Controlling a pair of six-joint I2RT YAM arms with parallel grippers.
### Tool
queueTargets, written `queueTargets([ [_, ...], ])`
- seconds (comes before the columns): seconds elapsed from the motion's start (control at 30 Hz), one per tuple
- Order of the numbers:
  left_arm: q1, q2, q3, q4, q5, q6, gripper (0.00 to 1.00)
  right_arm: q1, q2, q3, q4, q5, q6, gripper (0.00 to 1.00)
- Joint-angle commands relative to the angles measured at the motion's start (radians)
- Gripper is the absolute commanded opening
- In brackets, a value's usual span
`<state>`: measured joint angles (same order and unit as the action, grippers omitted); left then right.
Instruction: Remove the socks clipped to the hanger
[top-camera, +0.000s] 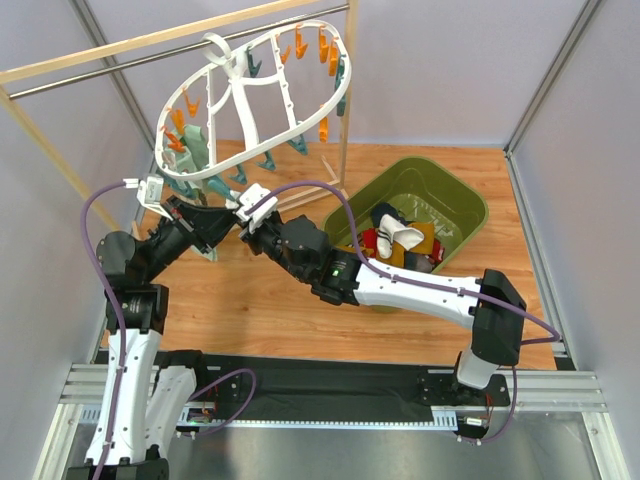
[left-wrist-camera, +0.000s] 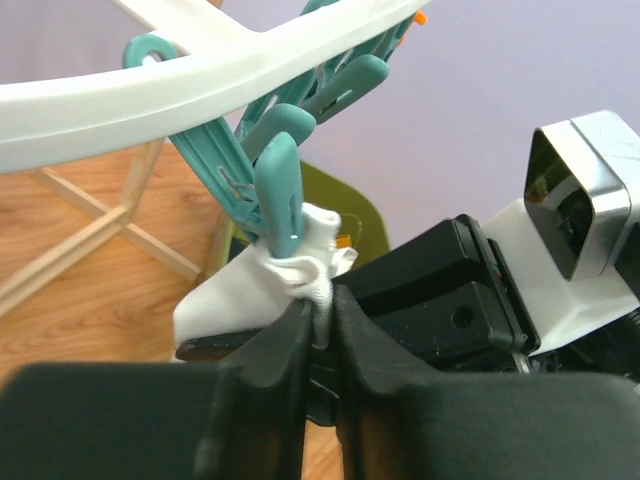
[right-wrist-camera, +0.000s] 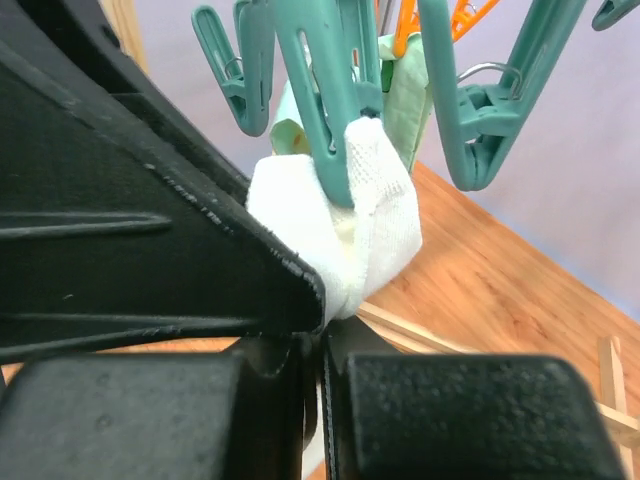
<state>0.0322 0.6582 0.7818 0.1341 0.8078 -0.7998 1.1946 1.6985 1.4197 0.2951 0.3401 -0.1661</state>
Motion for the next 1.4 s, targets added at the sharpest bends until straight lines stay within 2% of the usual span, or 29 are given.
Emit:
queueTargets([
  [0.0,-0.006,0.000,0.077,-0.059,0.002,0.056,0.32,-0.001,-0.030,0.021,0.047,0.017,0.034,0.00],
  [0.07,-0.008,0.007,0.111,-0.091,0.005,0.099,0.46,-0.006,-0.043,0.019,0.044,-0.038,0.051,0.00],
  [0.13,-0.006,0.018,0.137,-0.117,0.007,0.149,0.53,-0.016,-0.056,0.016,0.027,-0.091,0.089,0.00],
  [0.17,-0.005,0.021,0.148,-0.128,0.007,0.166,0.77,-0.021,-0.062,0.013,0.026,-0.107,0.102,0.00],
  [0.23,0.014,0.032,0.171,-0.128,0.033,0.180,0.99,-0.041,-0.086,-0.002,0.032,-0.171,0.149,0.00],
  [0.33,0.073,0.035,0.146,-0.033,0.065,0.122,1.00,-0.062,-0.111,-0.011,0.036,-0.217,0.187,0.00],
  [0.43,0.136,0.049,0.102,0.135,0.126,0.008,0.99,-0.079,-0.123,-0.010,0.027,-0.280,0.218,0.00],
  [0.67,0.216,0.078,0.036,0.405,0.151,-0.137,0.92,-0.104,-0.123,-0.002,0.004,-0.365,0.266,0.00],
  [0.83,0.219,0.075,0.004,0.452,0.074,-0.211,0.83,-0.118,-0.122,-0.008,-0.001,-0.394,0.290,0.00],
  [0.9,0.219,0.077,-0.056,0.588,0.038,-0.297,0.76,-0.121,-0.123,-0.008,-0.001,-0.400,0.290,0.00],
  [0.93,0.219,0.080,-0.079,0.660,0.009,-0.391,0.74,-0.121,-0.123,-0.008,-0.001,-0.406,0.293,0.00],
  [0.97,0.219,0.090,-0.111,0.787,0.001,-0.419,0.74,-0.122,-0.125,-0.007,-0.001,-0.411,0.296,0.00],
  [1.03,0.219,0.106,-0.125,0.934,0.005,-0.455,0.75,-0.124,-0.122,-0.002,-0.001,-0.423,0.298,0.00],
  [1.2,0.225,0.214,-0.159,1.172,0.051,-0.561,0.77,-0.127,-0.123,0.002,-0.002,-0.454,0.309,0.00],
  [1.23,0.227,0.234,-0.164,1.270,0.054,-0.585,0.76,-0.127,-0.123,0.004,-0.004,-0.461,0.310,0.00],
  [1.27,0.229,0.276,-0.173,1.315,0.050,-0.643,0.76,-0.128,-0.125,0.004,-0.008,-0.464,0.312,0.00],
  [1.37,0.229,0.325,-0.173,1.394,0.044,-0.682,0.75,-0.130,-0.126,-0.001,-0.011,-0.464,0.312,0.00],
])
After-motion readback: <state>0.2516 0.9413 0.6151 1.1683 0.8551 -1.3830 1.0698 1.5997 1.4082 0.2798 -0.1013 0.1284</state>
